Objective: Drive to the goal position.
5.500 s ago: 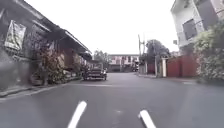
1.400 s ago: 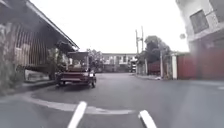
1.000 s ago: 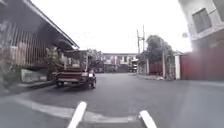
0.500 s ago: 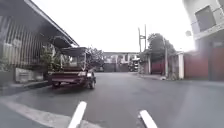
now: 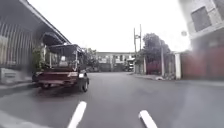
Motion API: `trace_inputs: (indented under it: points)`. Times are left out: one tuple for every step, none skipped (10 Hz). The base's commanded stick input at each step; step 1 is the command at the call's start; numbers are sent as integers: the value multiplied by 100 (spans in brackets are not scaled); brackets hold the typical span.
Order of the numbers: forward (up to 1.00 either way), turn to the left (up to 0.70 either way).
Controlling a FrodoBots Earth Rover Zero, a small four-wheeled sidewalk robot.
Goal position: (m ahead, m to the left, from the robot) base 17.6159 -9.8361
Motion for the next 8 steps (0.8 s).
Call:
trace_inputs:
  points:
    - [70, 0]
    - [70, 0]
    - [70, 0]
    - [70, 0]
    - [70, 0]
    - [70, 0]
    - [70, 0]
    - [70, 0]
